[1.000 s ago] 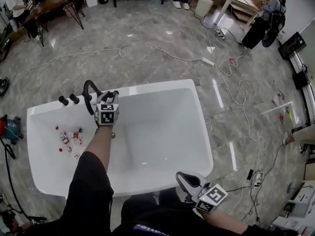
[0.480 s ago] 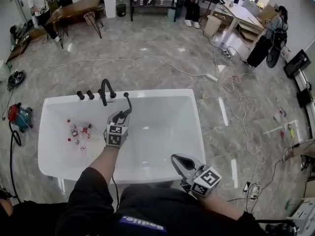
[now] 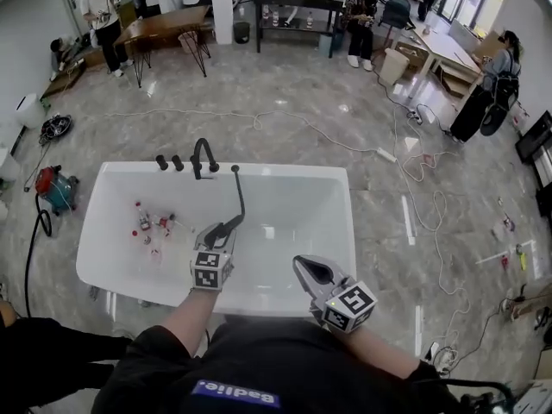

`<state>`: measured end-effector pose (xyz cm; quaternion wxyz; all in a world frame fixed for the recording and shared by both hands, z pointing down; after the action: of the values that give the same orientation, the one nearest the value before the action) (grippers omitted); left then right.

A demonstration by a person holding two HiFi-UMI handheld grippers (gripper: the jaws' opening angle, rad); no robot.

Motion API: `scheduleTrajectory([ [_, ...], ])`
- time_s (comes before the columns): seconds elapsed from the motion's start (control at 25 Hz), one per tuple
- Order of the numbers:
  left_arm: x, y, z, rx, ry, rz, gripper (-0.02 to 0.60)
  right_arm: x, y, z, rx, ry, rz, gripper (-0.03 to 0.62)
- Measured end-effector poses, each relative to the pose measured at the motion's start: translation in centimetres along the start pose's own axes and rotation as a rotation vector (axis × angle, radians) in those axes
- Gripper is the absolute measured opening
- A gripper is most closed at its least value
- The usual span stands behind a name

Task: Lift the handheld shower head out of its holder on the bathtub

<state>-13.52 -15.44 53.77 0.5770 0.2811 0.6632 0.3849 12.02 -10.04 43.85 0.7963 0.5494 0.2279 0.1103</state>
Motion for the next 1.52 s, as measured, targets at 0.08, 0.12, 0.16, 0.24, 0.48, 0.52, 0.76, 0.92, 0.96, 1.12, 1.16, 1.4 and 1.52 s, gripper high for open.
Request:
scheduleTrajectory([
  [0.08,1.9,-0.2,1.1,-0.005,-0.013,0.023,0.137,0.4,-0.4,-0.3,0.030,-0.031,0.017,-0.005],
  [0.12,2.9,-0.3,1.7,-0.016,-0.018,0.036,0.137,0.6,-0.5,-0.4,0.043,-0.045,0.024,-0.005],
  [0.16,3.9,-0.5,2.3,-0.030,-0.022,0.050,0.137,0.9,-0.4,-0.4,0.051,-0.056,0.028,-0.005],
  [0.24,6.0,-0.7,3.5,-0.049,-0.025,0.071,0.137,1.3,-0.1,-0.3,0.051,-0.070,0.022,-0.005],
  [0.48,11.6,-0.9,6.4,-0.038,0.001,0.115,0.137,1.1,1.5,-0.5,0.054,-0.090,-0.024,-0.005],
  [0.52,12.2,-0.7,6.7,-0.039,0.011,0.121,0.137,0.9,1.5,-0.6,0.058,-0.089,-0.022,-0.005],
  [0.76,15.4,-0.8,6.1,-0.075,0.084,0.157,0.137,-1.9,0.5,-2.4,0.061,-0.056,-0.042,-0.005],
  [0.92,16.5,-0.2,4.3,-0.098,0.131,0.154,0.137,-4.7,1.0,-4.1,0.063,-0.041,-0.056,-0.005],
  [0.96,16.8,-0.3,3.8,-0.102,0.147,0.160,0.137,-5.4,0.9,-4.5,0.067,-0.038,-0.062,-0.005],
  [1.12,18.0,-1.0,3.1,-0.160,0.186,0.187,0.137,-7.2,0.7,-6.3,0.085,-0.032,-0.065,-0.005],
  [1.16,18.4,-1.3,3.1,-0.170,0.194,0.196,0.137,-7.5,0.7,-6.6,0.089,-0.033,-0.064,-0.005],
  [1.4,19.6,-3.1,2.5,-0.191,0.257,0.225,0.137,-9.0,0.0,-7.9,0.026,-0.042,-0.052,-0.005],
  [1.52,19.4,-2.7,2.3,-0.178,0.278,0.220,0.137,-10.0,0.0,-8.9,0.038,-0.060,-0.061,-0.005],
])
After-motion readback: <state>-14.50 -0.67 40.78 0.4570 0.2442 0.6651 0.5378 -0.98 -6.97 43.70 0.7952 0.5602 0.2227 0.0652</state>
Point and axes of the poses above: the fingertips, and each gripper's own axes: x backward along the fingers, z to its right, y out of its underside, the point moved 6 cm from there along x, backward along the fingers, and after that the axes turned 7 degrees about -z, right-handed, at the moved point
